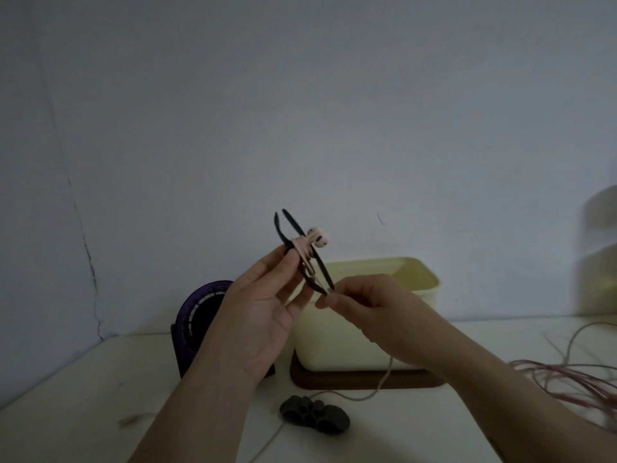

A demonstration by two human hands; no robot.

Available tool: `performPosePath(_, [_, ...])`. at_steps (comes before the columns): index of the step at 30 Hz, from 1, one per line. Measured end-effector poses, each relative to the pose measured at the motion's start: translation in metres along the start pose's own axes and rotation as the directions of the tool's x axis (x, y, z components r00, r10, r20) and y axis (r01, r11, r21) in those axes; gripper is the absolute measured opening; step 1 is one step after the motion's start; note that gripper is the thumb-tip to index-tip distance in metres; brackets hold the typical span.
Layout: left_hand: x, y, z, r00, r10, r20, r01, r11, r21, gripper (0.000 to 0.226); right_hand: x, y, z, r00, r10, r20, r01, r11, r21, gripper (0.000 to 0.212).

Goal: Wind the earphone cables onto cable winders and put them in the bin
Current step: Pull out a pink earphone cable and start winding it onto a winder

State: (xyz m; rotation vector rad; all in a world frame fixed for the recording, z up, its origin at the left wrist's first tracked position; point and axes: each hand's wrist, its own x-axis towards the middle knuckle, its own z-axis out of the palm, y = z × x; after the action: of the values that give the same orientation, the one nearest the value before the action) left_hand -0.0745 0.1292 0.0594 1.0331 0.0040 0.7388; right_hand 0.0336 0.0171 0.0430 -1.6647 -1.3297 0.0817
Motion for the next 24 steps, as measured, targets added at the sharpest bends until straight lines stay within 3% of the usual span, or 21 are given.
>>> performPosePath(5, [0.004, -0.002, -0.007, 0.995, 0.044, -0.090, -0.041, 0.998, 0.037, 0.035, -0.007, -0.019, -0.007, 0.997, -0.077, 0.016, 0.079, 0.969, -0.236, 0.026])
performPosePath(9, [0.002, -0.004, -0.006, 0.998, 0.057, -0.020, -0.053, 0.985, 0.166, 0.033, -0.012, -0.032, -0.017, 0.993, -0.119, -0.026, 0.107, 0.955, -0.277, 0.021])
performPosePath(11, [0.000, -0.005, -0.005, 0.998, 0.064, 0.029, -0.070, 0.946, 0.316, 0.024, -0.014, -0.035, -0.023, 0.989, -0.137, -0.061, 0.117, 0.959, -0.259, 0.024])
performPosePath(14, [-0.003, -0.006, -0.002, 0.994, 0.079, 0.078, -0.111, 0.782, 0.613, 0.016, -0.015, -0.037, -0.032, 0.980, -0.172, -0.101, 0.131, 0.938, -0.320, 0.027])
performPosePath(17, [-0.007, -0.005, -0.002, 0.986, -0.014, 0.163, -0.116, 0.642, 0.758, 0.016, -0.014, -0.035, -0.041, 0.971, -0.189, -0.146, 0.128, 0.928, -0.350, 0.019])
performPosePath(24, [-0.009, 0.007, -0.010, 0.943, -0.211, 0.256, -0.085, 0.593, 0.801, 0.020, -0.011, -0.022, -0.051, 0.973, -0.172, -0.151, 0.131, 0.960, -0.249, 0.027])
